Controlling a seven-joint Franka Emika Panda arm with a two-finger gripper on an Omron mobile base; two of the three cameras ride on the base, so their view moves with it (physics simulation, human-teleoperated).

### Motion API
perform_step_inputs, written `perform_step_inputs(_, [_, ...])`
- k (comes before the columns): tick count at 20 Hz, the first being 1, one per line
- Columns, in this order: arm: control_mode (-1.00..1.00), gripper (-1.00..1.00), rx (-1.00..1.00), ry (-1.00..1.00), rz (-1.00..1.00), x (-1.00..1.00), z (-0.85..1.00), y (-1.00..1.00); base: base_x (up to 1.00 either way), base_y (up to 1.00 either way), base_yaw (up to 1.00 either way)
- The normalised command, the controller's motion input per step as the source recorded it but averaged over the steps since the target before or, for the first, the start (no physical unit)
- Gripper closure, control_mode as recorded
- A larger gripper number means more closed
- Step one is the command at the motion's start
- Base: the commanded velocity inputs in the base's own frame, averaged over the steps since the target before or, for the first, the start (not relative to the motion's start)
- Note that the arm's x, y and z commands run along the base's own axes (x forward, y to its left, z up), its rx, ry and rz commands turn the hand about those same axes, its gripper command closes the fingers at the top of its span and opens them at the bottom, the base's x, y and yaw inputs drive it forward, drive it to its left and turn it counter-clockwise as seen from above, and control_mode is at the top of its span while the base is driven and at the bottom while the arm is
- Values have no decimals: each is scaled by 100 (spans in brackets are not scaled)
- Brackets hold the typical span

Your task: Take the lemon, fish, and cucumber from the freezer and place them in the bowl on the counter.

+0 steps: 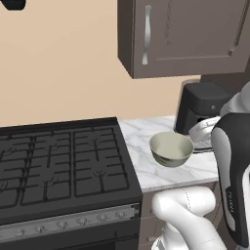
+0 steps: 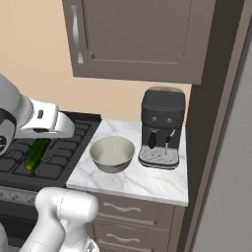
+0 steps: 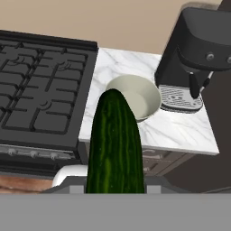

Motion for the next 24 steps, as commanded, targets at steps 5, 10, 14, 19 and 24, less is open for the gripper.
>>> perform_step_inputs(5, [100, 100, 0, 0, 0, 0, 0, 0, 39, 9, -11])
perform_step_inputs(10, [100, 100, 0, 0, 0, 0, 0, 0, 39, 12, -13])
perform_step_inputs(14, [100, 100, 0, 0, 0, 0, 0, 0, 46, 11, -9])
perform_step_inputs(19, [100, 100, 0, 0, 0, 0, 0, 0, 53, 0, 0])
perform_step_inputs(24, [-100, 100, 0, 0, 0, 39, -19, 0, 23, 0, 0])
